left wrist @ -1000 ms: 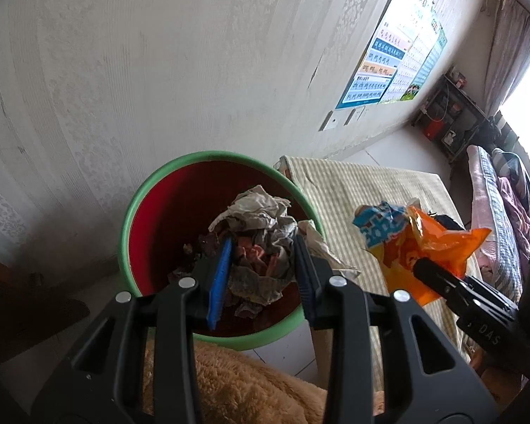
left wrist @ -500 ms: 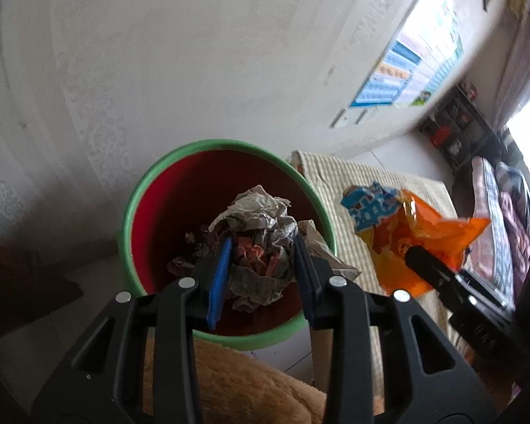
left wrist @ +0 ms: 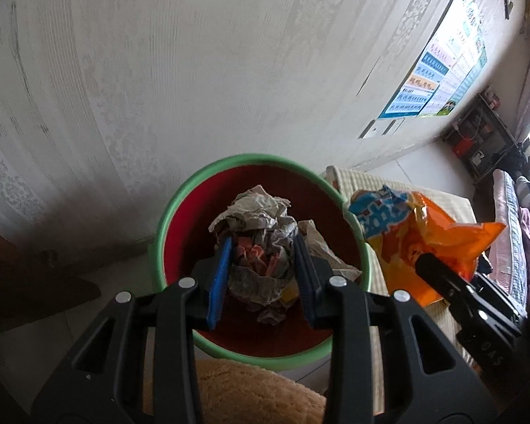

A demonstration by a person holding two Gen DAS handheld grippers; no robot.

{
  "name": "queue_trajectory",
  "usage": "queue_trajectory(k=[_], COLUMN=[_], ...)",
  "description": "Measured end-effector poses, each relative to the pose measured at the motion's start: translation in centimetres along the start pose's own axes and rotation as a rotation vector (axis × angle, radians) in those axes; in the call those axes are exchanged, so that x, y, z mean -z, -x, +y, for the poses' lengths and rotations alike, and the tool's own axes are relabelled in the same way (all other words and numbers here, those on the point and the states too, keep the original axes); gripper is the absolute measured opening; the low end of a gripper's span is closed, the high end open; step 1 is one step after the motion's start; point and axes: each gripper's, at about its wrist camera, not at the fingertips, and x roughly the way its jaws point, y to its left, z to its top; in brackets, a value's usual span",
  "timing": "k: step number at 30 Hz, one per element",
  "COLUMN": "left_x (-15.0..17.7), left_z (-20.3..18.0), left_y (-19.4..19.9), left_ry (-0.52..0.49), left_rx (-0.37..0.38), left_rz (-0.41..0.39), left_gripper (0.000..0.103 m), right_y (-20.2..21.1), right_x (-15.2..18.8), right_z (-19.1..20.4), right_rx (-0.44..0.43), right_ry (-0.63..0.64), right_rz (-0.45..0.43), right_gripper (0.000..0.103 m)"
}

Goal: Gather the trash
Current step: 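Open the left tool over the bin while the right tool drops the orange bag, then grasp the yellow snack wrapper with the left tool while the right tool grasps the blue-white wrapper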

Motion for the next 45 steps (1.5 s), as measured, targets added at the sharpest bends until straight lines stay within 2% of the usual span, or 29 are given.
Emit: queue_trajectory(k=[16, 19, 22, 27, 29, 34, 42, 45], left_x=[-0.1, -0.1, -0.1, 0.1, 0.1, 0.1, 0.1, 0.2], left_z=[0.7, 0.8, 0.8, 0.9, 0.8, 0.8, 0.3, 0.0], left_y=[-2.0, -2.1, -2.1, -2.1, -2.0, -1.9, -1.2, -1.1], left_ry=[0.031, 0.040, 0.039, 0.040, 0.038, 0.036, 0.007, -0.007], left_rx=[-0.020, -0.032, -0.043, -0.047, -0.049, -0.053, -0.075, -0.091], left_rz=[0.074, 0.076, 0.076, 0.076, 0.074, 0.072, 0.058, 0.052], left_gripper=[0.034, 0.037, 0.045, 0.053, 0.053, 0.055, 0.057, 0.057], right_y=[-3.0, -3.2, -3.0, -1.8, -0.8, 2.6, 8.3, 8.6], right_x=[0.3, 0.4, 0.6, 0.8, 1.1, 2.6, 7.2, 8.0], right_z=[1.2, 1.5, 1.4, 0.1, -1.0, -6.6, -20.7, -23.9], right_rx=[-0.025, -0.037, -0.036, -0.025, -0.010, 0.113, 0.359, 0.391], right_ry=[0.008, 0.002, -0.004, -0.043, -0.062, -0.139, -0.489, -0.577], right_rz=[0.062, 0.070, 0.064, 0.042, 0.025, -0.022, -0.092, -0.087], right_gripper=[0.035, 0.035, 0.047, 0.050, 0.052, 0.056, 0.057, 0.062])
